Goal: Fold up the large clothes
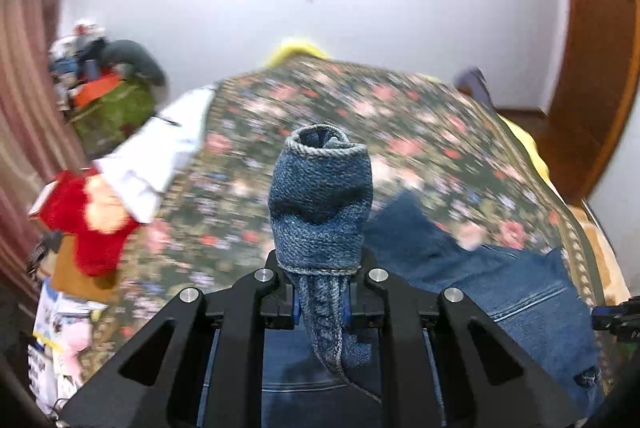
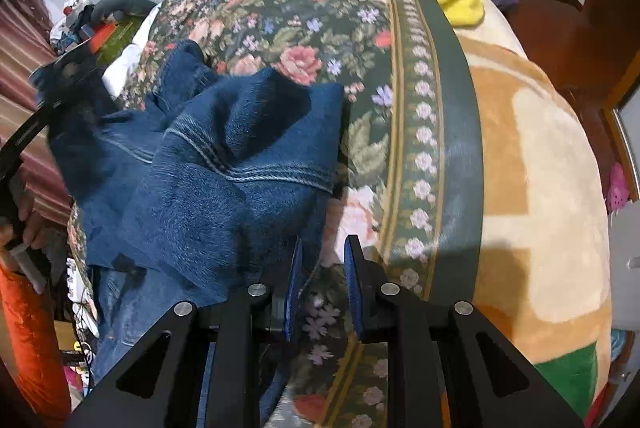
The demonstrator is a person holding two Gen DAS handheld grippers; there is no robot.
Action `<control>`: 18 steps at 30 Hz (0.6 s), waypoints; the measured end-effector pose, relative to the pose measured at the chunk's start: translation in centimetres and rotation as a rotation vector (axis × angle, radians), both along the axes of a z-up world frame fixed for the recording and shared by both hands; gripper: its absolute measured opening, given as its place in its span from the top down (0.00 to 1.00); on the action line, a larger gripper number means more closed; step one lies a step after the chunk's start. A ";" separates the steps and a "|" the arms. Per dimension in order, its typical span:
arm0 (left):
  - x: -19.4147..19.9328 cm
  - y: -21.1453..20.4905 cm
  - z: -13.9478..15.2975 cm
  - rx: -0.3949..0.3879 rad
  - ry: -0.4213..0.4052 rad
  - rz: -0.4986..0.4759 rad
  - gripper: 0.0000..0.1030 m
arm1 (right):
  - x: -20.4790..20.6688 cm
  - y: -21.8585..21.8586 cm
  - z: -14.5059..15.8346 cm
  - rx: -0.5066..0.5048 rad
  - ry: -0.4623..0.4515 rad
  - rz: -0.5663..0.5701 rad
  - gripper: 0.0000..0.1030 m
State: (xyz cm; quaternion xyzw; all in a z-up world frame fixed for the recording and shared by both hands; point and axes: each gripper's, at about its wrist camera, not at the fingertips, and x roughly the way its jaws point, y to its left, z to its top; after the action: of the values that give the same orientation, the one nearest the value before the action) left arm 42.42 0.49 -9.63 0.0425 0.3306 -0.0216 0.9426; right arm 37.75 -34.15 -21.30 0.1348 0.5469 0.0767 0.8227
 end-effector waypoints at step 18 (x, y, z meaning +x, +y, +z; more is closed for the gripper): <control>-5.2 11.6 -14.7 -0.119 0.317 0.133 0.65 | 1.8 5.2 -1.0 -0.106 0.031 0.070 0.82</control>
State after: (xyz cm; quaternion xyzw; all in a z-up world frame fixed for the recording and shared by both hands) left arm 37.22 12.08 -24.33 -0.0394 0.4752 0.0149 0.8788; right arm 39.54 -28.96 -22.29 0.0731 0.5671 0.0745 0.8170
